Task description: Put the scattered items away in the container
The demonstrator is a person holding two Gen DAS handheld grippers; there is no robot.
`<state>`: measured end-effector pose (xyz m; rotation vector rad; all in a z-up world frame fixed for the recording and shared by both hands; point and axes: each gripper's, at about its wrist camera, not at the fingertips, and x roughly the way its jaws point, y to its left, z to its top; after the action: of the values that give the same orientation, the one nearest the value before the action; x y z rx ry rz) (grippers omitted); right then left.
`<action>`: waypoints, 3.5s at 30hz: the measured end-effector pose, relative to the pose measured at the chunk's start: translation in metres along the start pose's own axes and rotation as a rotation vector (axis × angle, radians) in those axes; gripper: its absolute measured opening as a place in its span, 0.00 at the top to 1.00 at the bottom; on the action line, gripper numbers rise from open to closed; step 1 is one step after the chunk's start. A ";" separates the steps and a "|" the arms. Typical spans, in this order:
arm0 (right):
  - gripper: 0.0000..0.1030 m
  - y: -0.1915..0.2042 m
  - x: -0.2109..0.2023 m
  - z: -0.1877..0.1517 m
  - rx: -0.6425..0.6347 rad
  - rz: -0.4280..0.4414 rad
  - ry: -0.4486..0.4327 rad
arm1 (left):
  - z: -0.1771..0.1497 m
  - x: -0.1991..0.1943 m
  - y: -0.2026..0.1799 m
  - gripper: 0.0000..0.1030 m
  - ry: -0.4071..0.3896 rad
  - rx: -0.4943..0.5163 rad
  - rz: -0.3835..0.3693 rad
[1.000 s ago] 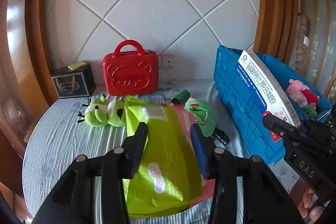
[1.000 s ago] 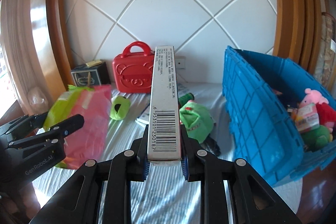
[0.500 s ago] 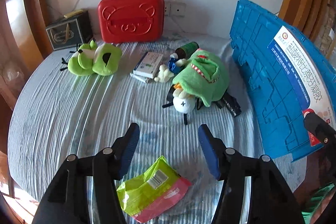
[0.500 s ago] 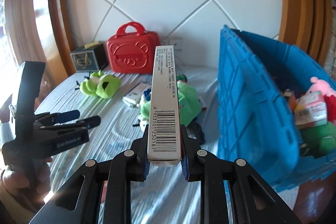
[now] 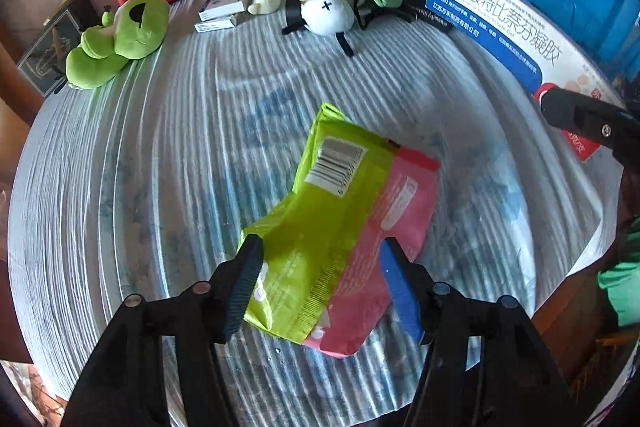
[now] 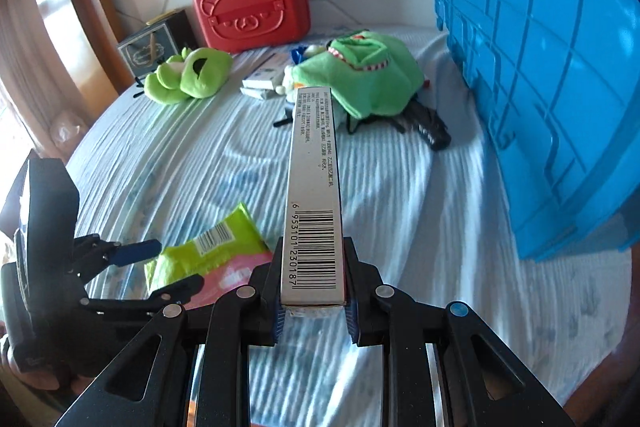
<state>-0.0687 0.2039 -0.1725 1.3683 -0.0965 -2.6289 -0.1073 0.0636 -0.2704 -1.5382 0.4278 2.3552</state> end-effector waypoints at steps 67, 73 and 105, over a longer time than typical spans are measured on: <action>0.78 -0.381 -0.179 0.138 0.031 -0.068 -0.265 | 0.316 -0.163 -0.313 0.37 -0.336 -0.157 0.123; 0.77 -0.390 -0.155 0.134 0.050 -0.017 -0.196 | 0.312 -0.164 -0.314 0.30 -0.337 -0.155 0.148; 0.00 -0.387 -0.227 0.100 0.016 -0.126 -0.352 | 0.252 -0.246 -0.312 0.06 -0.696 -0.231 0.111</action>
<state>-0.0711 0.6243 0.0146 0.9284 -0.0798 -2.9544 -0.0967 0.4292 0.0260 -0.6817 0.0754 2.8947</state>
